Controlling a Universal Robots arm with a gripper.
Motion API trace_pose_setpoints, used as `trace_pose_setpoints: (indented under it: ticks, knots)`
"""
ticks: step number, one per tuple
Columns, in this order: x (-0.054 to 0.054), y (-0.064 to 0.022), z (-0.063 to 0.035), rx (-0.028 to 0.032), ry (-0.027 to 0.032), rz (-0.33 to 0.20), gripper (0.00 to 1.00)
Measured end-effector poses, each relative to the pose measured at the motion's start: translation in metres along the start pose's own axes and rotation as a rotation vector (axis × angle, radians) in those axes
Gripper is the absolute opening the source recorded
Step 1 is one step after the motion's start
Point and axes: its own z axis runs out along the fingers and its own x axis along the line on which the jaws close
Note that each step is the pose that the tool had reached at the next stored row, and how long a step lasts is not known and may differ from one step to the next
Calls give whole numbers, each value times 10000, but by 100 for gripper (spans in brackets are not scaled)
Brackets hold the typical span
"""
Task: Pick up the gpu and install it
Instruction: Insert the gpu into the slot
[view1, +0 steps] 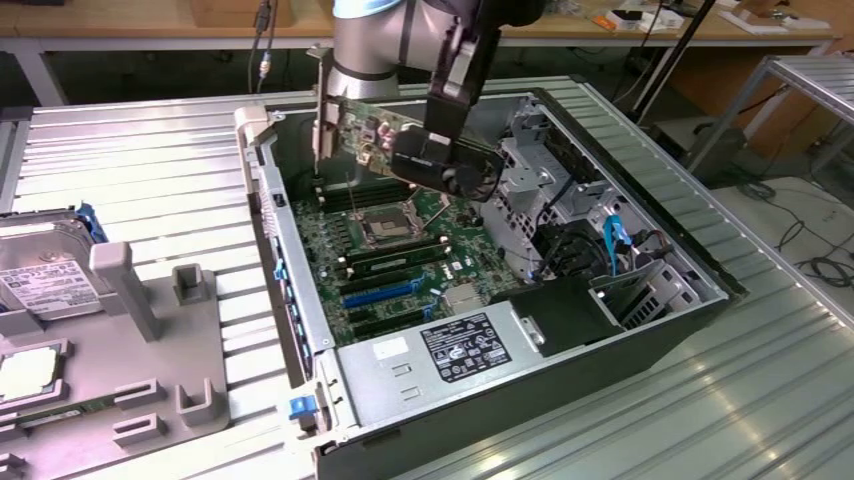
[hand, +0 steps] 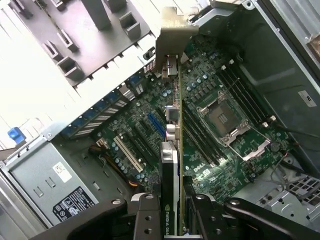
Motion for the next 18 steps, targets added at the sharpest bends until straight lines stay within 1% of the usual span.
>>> trace_pose_setpoints:
  ticks: [2,7,9,13,14,15,18]
  knots:
    - [-13,-18,-1,-7,14,-310,27]
    - [-76,-102,-4,-30,48,-1206,27]
    - [-95,-128,-5,-41,67,-1668,27]
    - [-114,-153,-5,-52,85,-2114,27]
    - [-120,-162,-6,-56,93,-2278,27]
    - [-131,-176,-6,-61,106,-2555,27]
    - [-144,-193,-7,-70,126,-2978,27]
